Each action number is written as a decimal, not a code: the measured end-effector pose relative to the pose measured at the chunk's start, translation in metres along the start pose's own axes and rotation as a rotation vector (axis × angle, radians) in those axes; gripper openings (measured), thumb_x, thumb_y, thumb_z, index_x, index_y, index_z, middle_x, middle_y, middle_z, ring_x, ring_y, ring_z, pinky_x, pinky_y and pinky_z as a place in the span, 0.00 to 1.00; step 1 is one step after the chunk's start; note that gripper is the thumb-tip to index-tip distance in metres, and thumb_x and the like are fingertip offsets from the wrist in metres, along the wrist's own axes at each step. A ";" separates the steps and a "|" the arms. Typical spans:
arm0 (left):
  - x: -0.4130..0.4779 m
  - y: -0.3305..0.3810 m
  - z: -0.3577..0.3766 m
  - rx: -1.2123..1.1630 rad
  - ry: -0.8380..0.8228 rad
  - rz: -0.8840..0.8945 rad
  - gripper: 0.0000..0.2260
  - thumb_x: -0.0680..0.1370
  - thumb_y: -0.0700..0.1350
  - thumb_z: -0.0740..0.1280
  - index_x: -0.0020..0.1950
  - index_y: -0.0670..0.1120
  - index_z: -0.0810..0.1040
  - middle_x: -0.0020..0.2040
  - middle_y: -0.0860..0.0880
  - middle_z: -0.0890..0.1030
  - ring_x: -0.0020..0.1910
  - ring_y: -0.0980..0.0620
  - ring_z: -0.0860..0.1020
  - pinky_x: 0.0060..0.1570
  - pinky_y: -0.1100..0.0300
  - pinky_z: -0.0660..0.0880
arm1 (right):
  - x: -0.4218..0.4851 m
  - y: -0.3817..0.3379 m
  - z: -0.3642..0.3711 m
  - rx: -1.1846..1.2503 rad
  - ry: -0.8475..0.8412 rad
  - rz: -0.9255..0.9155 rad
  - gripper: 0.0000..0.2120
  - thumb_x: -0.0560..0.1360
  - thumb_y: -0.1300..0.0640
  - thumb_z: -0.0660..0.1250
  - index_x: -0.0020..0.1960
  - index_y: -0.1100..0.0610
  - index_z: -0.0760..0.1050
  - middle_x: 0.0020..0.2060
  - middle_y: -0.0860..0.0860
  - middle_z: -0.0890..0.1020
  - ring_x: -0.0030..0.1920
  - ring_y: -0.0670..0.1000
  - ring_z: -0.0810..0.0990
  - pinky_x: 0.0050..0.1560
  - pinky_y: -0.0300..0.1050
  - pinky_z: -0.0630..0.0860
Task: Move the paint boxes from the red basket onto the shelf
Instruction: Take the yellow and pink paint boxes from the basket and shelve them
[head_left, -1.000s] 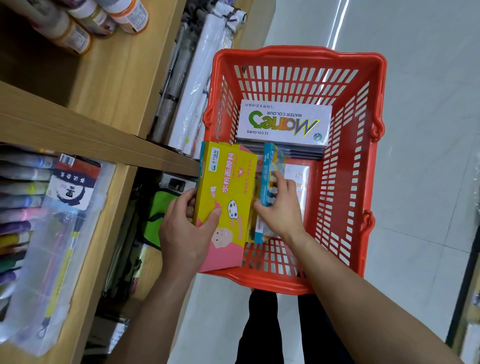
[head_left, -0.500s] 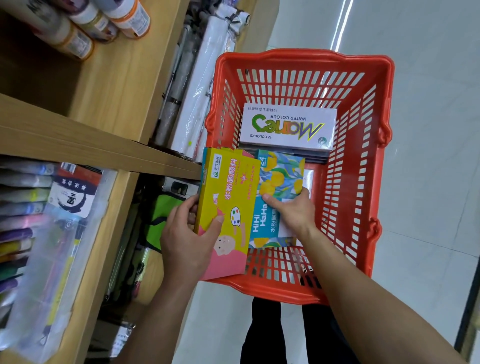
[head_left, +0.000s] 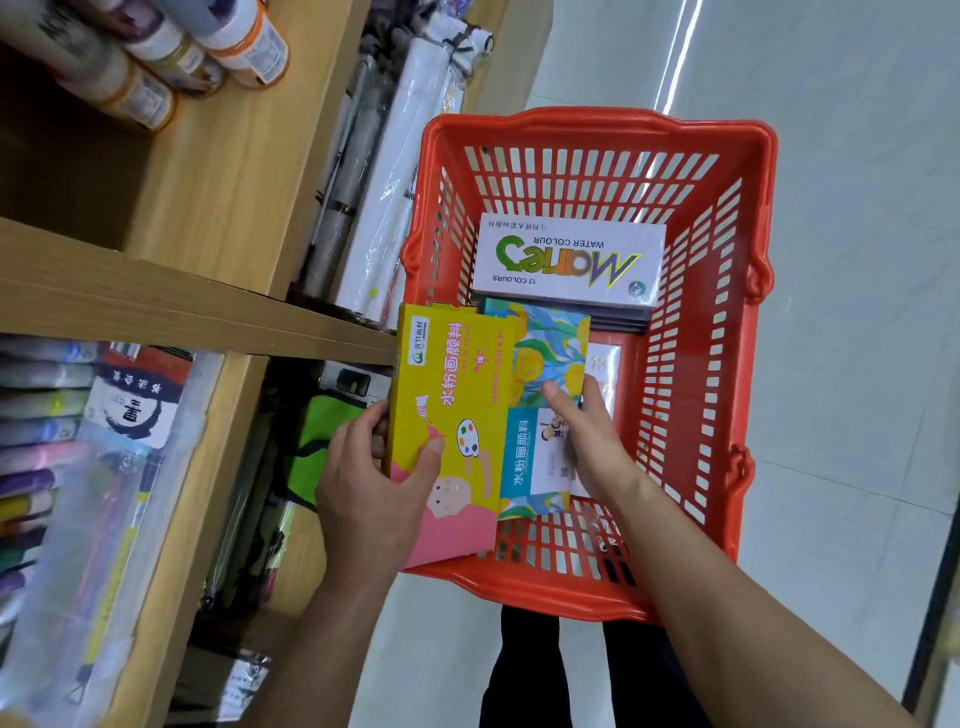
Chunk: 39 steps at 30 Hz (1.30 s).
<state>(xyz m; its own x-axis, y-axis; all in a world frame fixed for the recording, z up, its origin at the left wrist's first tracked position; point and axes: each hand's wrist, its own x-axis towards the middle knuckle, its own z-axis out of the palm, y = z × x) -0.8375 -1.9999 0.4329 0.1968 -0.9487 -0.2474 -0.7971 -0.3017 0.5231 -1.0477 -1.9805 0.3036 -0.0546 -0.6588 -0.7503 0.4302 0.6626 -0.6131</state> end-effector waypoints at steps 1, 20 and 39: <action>-0.001 0.002 0.001 0.026 0.004 0.010 0.27 0.70 0.65 0.69 0.66 0.54 0.73 0.51 0.59 0.73 0.48 0.53 0.78 0.43 0.46 0.81 | -0.002 -0.002 0.000 -0.005 -0.004 -0.010 0.50 0.63 0.30 0.78 0.77 0.48 0.64 0.71 0.46 0.80 0.70 0.50 0.79 0.72 0.56 0.73; -0.014 0.041 0.036 0.297 -0.163 0.007 0.47 0.72 0.62 0.72 0.81 0.43 0.53 0.75 0.42 0.64 0.71 0.41 0.71 0.62 0.47 0.75 | -0.024 -0.010 0.021 -0.045 -0.077 -0.033 0.36 0.65 0.43 0.81 0.69 0.47 0.73 0.60 0.48 0.87 0.61 0.51 0.86 0.68 0.60 0.79; -0.005 0.040 0.026 -0.031 -0.204 -0.180 0.34 0.74 0.54 0.74 0.73 0.57 0.57 0.64 0.52 0.78 0.56 0.49 0.80 0.45 0.54 0.80 | -0.026 -0.013 0.051 -0.011 -0.153 -0.038 0.37 0.66 0.39 0.77 0.72 0.44 0.70 0.61 0.45 0.86 0.60 0.48 0.86 0.66 0.57 0.80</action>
<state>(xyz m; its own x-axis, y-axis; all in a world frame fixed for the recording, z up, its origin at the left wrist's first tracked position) -0.8853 -2.0046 0.4338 0.2120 -0.8417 -0.4965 -0.7414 -0.4695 0.4795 -1.0062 -1.9904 0.3438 0.0674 -0.7293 -0.6809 0.4207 0.6396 -0.6434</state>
